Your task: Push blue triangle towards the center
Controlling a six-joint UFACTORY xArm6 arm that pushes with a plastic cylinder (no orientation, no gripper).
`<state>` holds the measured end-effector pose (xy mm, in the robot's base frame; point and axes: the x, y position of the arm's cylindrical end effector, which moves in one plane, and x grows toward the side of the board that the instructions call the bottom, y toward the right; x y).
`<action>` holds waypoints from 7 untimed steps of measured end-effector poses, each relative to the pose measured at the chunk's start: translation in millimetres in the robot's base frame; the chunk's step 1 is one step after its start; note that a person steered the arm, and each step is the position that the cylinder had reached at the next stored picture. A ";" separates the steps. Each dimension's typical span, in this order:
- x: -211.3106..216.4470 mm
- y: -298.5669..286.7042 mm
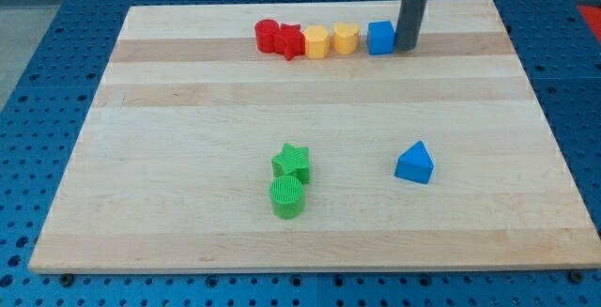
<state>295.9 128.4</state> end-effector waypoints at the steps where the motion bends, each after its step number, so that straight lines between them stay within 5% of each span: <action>1: -0.2 -17.0; 3: 34.5 0.7; 6: 200.2 108.3; 7: 232.3 84.5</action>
<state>528.2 212.9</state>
